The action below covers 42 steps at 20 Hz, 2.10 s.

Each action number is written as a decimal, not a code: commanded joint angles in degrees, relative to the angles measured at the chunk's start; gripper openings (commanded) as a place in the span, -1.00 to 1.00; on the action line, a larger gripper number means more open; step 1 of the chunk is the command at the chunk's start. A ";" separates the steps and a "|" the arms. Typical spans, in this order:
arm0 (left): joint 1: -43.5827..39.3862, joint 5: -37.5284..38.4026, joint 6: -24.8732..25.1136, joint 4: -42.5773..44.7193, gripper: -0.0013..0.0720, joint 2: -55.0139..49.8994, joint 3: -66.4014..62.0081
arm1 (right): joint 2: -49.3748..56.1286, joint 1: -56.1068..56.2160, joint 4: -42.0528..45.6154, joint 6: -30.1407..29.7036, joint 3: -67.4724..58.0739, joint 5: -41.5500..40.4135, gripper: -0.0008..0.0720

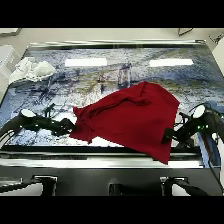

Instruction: Fold the clothes and pants, and hang the long-sleeved shirts on hangers.

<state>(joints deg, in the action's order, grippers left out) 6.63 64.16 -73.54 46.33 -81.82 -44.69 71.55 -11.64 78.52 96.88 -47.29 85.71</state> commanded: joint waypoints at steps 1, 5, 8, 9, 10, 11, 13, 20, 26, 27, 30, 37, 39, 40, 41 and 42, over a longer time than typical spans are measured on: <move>-3.91 -1.73 0.44 -3.69 0.13 -2.23 0.31 | -2.12 -0.07 0.37 0.39 5.29 -1.99 0.97; -4.46 -2.05 0.76 -4.98 -0.86 -1.77 0.26 | -2.12 -0.07 -1.73 0.37 9.53 -5.31 0.97; -4.46 -1.70 0.76 -4.98 -0.89 -0.66 0.26 | -2.12 -0.07 -5.51 0.37 13.00 -9.38 0.97; -4.46 -1.60 0.76 -4.98 -0.89 -0.24 0.28 | -2.08 -0.07 -6.25 0.37 14.23 -10.78 0.97; -4.46 -1.60 0.76 -4.98 -0.89 0.28 0.28 | -2.08 -0.04 -7.48 0.37 15.39 -12.11 0.96; -4.46 -1.64 0.76 -5.01 -0.89 0.83 0.26 | -2.08 -0.07 -8.74 0.33 16.17 -13.03 0.96; -4.46 -1.64 0.76 -4.98 -0.89 1.92 0.26 | -2.08 -0.07 -11.34 0.31 16.72 -14.29 0.69; -3.63 -1.62 1.86 -4.94 -0.90 9.81 -4.52 | -4.26 -0.07 -20.35 -6.34 6.40 -11.28 -0.88; 3.56 -5.95 6.16 -4.96 -0.90 27.58 -35.93 | -14.60 -0.07 -16.09 -13.03 -37.83 -17.11 -0.88; 5.27 -8.79 6.08 -4.96 -0.90 30.36 -42.91 | -16.13 -0.07 -14.10 -13.22 -45.29 -19.76 -0.88; 9.03 -16.13 6.05 -4.79 -0.90 37.29 -56.59 | -21.35 -0.07 -9.35 -13.16 -60.35 -25.35 -0.88; 9.09 -30.47 6.03 -5.46 -0.90 45.33 -58.90 | -27.87 -0.07 -9.03 -8.39 -62.45 -35.19 -0.88; 9.09 -31.26 6.03 -5.46 -0.90 44.63 -58.88 | -26.99 -0.07 -9.05 -8.37 -62.45 -35.60 -0.88; 9.11 -30.93 6.05 -5.40 -0.90 43.89 -58.86 | -26.38 -0.07 -9.03 -8.37 -62.47 -34.84 -0.88; 9.11 -30.01 6.05 -5.40 -0.90 42.84 -58.84 | -25.44 -0.07 -9.03 -8.33 -62.45 -32.87 -0.88; 9.11 -28.22 6.05 -5.38 -0.90 41.44 -58.84 | -24.17 -0.07 -9.05 -7.85 -62.45 -29.49 -0.88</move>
<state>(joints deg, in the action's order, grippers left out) 15.66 35.57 -67.48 40.77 -38.74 -103.20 45.67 -11.68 69.28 87.90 -109.43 52.86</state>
